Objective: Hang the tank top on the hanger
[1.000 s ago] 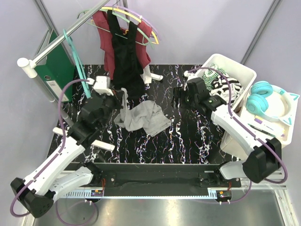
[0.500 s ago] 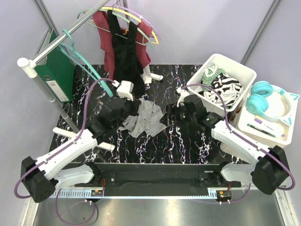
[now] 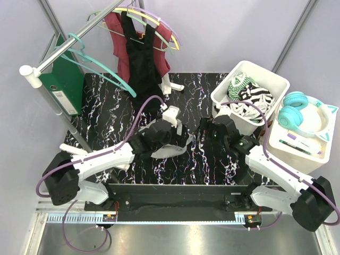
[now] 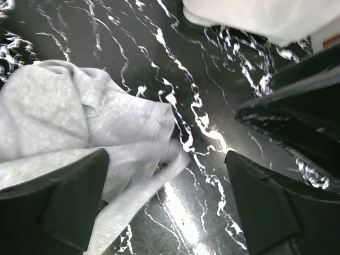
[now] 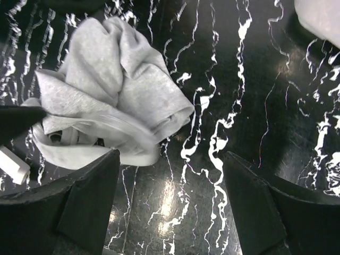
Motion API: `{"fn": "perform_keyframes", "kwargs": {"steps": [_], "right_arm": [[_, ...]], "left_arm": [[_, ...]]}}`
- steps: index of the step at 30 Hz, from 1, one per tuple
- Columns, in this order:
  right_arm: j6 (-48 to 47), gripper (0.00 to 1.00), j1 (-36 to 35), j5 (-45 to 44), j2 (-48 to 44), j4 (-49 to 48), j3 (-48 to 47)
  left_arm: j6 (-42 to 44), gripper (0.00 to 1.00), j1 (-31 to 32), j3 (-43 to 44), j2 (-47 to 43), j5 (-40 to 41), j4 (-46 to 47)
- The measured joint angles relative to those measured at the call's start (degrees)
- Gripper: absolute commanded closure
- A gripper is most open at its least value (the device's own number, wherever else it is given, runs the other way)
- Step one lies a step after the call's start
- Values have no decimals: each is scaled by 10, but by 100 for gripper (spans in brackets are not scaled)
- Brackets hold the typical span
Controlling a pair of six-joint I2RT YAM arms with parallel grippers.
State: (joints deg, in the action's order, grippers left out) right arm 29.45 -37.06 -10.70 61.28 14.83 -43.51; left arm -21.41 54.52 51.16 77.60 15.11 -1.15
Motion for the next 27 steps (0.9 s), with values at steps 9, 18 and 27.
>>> {"fn": "perform_keyframes", "kwargs": {"steps": [9,18,27], "right_arm": [[27,20,-1,74,125,-59,1],[49,28,-38,134,246,-107,-7],[59,35,-51,134,292,-111,-16]], "left_arm": [[-15,1,-5,-94,-125,88,-8],[-89,1,-120,-244,-229,111,-72],[-119,2,-204,-316,-292,93,-72]]}}
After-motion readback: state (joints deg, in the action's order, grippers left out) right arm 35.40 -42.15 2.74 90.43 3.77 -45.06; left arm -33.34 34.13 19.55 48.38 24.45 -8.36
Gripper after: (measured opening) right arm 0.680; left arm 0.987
